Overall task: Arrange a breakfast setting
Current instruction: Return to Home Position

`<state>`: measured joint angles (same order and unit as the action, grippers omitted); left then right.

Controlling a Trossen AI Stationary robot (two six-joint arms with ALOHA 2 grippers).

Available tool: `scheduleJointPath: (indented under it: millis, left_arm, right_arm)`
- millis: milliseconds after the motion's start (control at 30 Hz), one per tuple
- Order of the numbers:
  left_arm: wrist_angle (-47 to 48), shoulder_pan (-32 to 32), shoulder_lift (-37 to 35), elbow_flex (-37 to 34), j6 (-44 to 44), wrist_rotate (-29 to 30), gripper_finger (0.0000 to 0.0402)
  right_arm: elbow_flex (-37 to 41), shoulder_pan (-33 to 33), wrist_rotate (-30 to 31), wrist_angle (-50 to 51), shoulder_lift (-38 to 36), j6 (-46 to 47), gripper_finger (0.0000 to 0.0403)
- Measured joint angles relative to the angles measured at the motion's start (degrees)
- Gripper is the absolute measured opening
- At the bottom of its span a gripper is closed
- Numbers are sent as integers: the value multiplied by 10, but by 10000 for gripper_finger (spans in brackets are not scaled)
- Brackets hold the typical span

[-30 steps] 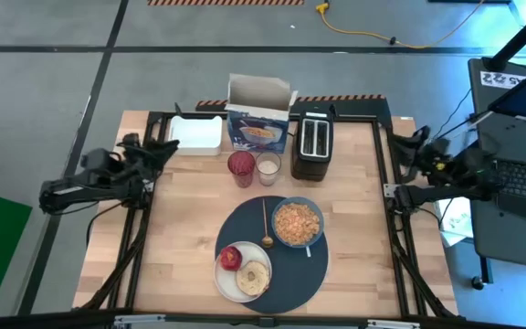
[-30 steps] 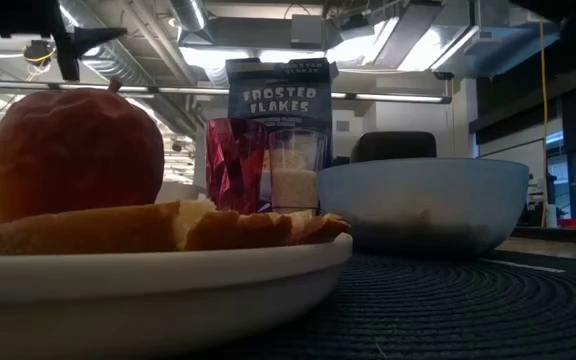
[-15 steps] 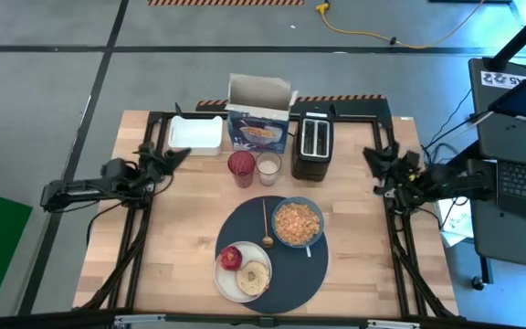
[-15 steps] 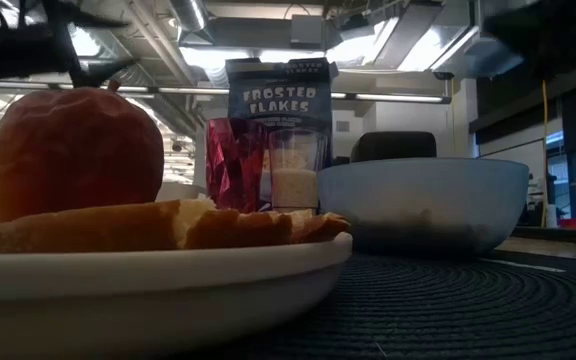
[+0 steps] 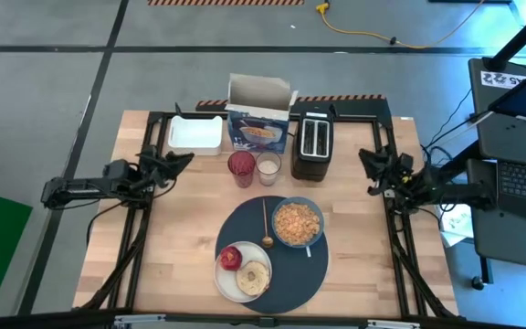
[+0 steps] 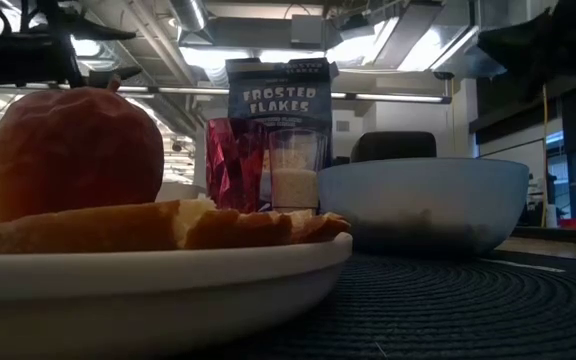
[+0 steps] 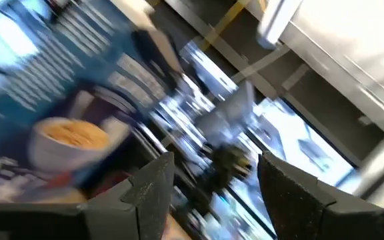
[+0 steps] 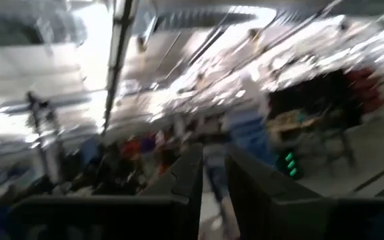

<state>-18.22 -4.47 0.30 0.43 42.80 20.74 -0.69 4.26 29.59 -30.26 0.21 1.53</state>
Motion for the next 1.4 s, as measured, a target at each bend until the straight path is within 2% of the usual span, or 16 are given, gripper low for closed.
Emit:
scheduleJointPath:
  millis: [100,200,333,433,533,667,867,1033,1133,1200,1300,1400]
  left_arm:
    - [0,0,0,0,9,-57,190]
    - [2,0,0,0,-5,-76,155]
    - [13,0,0,0,-53,-95,79]
    - [63,0,0,0,-61,-159,16]
    - [146,0,0,0,-47,-230,10]
    - [173,2,11,2,-42,-233,2]
    - [180,1,18,2,-147,-206,1]
    - [180,1,20,2,-178,-207,7]
    - [180,1,20,2,-179,-207,9]
    - [180,1,20,2,-179,-207,10]
    - [180,1,20,2,-179,-207,10]
    - [180,1,20,2,-179,-207,10]
  right_arm:
    - [0,-35,-67,46,0,42,67]
    - [0,-71,-105,56,0,19,58]
    - [0,-118,-161,67,0,-66,10]
    - [0,-150,-231,92,0,-76,13]
    - [0,-172,-333,151,0,-55,7]
    - [0,-183,-412,240,0,-15,8]
    - [0,-182,-427,276,3,57,10]
    - [0,-182,-422,278,4,88,15]
    - [0,-176,-487,258,3,140,18]
    - [0,-156,-502,233,4,174,24]
    - [0,-124,-458,236,4,167,34]
    - [0,-110,-404,241,4,110,37]
